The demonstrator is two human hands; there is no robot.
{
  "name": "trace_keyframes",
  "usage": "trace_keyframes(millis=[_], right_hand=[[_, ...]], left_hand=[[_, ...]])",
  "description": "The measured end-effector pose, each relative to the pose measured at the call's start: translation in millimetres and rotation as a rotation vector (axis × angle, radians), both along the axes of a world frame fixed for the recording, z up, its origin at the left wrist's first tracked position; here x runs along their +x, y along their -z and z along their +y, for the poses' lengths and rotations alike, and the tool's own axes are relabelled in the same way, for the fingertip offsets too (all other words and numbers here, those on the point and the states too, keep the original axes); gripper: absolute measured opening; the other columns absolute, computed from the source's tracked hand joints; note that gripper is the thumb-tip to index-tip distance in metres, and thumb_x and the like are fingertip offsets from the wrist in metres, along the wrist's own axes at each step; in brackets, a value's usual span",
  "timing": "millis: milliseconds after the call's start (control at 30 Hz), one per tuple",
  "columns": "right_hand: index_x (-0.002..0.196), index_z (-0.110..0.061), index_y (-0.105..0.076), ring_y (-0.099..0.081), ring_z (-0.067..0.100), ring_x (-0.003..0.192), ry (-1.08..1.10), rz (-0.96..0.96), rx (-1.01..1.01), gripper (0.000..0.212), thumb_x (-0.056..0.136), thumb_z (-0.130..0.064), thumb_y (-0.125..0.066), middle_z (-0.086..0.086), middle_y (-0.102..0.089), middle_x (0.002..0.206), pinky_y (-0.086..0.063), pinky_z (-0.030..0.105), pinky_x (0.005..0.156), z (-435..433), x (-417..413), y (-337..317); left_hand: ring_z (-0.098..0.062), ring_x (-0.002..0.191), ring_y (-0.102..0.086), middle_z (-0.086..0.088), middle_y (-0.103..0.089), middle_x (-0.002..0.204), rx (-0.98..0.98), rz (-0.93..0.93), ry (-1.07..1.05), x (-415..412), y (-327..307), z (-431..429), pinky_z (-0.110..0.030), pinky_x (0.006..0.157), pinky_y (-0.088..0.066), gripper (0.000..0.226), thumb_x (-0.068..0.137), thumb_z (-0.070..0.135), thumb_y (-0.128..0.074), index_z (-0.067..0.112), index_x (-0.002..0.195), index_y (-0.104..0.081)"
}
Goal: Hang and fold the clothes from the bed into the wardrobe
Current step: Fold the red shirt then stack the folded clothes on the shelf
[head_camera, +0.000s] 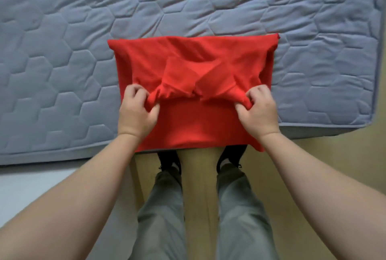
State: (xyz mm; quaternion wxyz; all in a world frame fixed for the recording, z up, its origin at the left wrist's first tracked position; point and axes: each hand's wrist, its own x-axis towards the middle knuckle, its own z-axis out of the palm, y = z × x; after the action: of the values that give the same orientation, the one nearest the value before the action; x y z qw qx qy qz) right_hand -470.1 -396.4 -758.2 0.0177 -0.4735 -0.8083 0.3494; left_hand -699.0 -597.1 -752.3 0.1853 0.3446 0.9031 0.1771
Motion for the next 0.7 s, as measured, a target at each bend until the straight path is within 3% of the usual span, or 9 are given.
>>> trace_keyframes(millis=[133,267,333,400,467,567,633,700], right_hand=[[0.087,-0.007,-0.070,-0.055,0.038,0.095,-0.243,-0.349,0.070,0.025,0.083,-0.031,-0.072,0.011,-0.063,0.105,-0.044,0.044,0.079,-23.4,30.6,21.5],[0.092,-0.012,-0.068,-0.053,0.037,0.095,-0.361,-0.510,0.236,0.028,0.081,-0.038,-0.066,0.009,-0.063,0.104,-0.038,0.043,0.078,-26.7,29.0,24.9],[0.099,-0.016,-0.062,-0.050,0.038,0.106,-0.377,-0.602,0.276,0.036,0.077,-0.045,-0.065,0.010,-0.060,0.111,-0.036,0.048,0.088,-28.4,20.7,22.5],[0.115,-0.020,-0.056,-0.037,0.041,0.127,-0.357,-0.666,0.252,0.052,0.072,-0.047,-0.068,0.012,-0.050,0.130,-0.025,0.056,0.103,-32.9,11.3,20.1],[0.132,-0.022,-0.046,-0.022,0.042,0.140,-0.363,-0.677,0.214,0.070,0.071,-0.044,-0.068,0.013,-0.036,0.145,-0.015,0.059,0.110,-37.7,0.6,17.5],[0.133,-0.020,-0.050,-0.025,0.038,0.140,-0.412,-0.565,0.201,0.068,0.069,-0.037,-0.066,0.010,-0.037,0.146,-0.021,0.056,0.109,-44.1,-11.8,11.2],[0.124,-0.022,-0.057,-0.027,0.038,0.139,-0.377,-0.498,0.184,0.058,0.068,-0.033,-0.066,0.009,-0.040,0.145,-0.021,0.058,0.108,-48.0,-12.6,8.0],[0.119,-0.024,-0.059,-0.025,0.039,0.141,-0.362,-0.474,0.163,0.054,0.066,-0.027,-0.068,0.009,-0.040,0.145,-0.019,0.060,0.108,-52.1,-6.1,6.9]], left_hand=[[-0.044,0.101,-0.060,-0.025,-0.062,0.114,-0.213,0.027,0.200,6.9,16.8,-51.7,-0.048,0.091,-0.050,0.021,0.077,-0.001,-0.074,-0.006,0.096,-0.067],[-0.042,0.103,-0.059,-0.018,-0.063,0.124,-0.390,0.121,0.251,10.1,17.5,-62.0,-0.049,0.082,-0.048,0.026,0.074,0.008,-0.074,0.001,0.099,-0.070],[-0.037,0.113,-0.053,-0.012,-0.059,0.132,-0.503,0.181,0.259,14.2,15.0,-56.3,-0.047,0.088,-0.037,0.036,0.071,0.024,-0.075,0.009,0.104,-0.069],[-0.033,0.118,-0.048,-0.008,-0.055,0.136,-0.496,0.198,0.279,20.1,13.5,-48.1,-0.045,0.094,-0.030,0.055,0.067,0.037,-0.073,0.014,0.117,-0.066],[-0.030,0.121,-0.046,-0.006,-0.053,0.137,-0.427,0.171,0.323,27.5,12.5,-36.3,-0.044,0.097,-0.031,0.073,0.067,0.043,-0.069,0.016,0.133,-0.056],[-0.030,0.119,-0.049,-0.007,-0.058,0.129,-0.366,0.006,0.243,42.4,15.7,-16.7,-0.044,0.099,-0.036,0.082,0.071,0.043,-0.066,0.014,0.144,-0.044],[-0.031,0.111,-0.054,-0.005,-0.062,0.118,-0.335,-0.132,0.133,51.0,17.1,-10.6,-0.044,0.096,-0.039,0.071,0.071,0.040,-0.065,0.016,0.135,-0.049],[-0.033,0.101,-0.056,-0.007,-0.062,0.107,-0.310,-0.166,0.165,55.4,16.4,-14.5,-0.044,0.088,-0.043,0.049,0.071,0.034,-0.066,0.014,0.114,-0.056]])
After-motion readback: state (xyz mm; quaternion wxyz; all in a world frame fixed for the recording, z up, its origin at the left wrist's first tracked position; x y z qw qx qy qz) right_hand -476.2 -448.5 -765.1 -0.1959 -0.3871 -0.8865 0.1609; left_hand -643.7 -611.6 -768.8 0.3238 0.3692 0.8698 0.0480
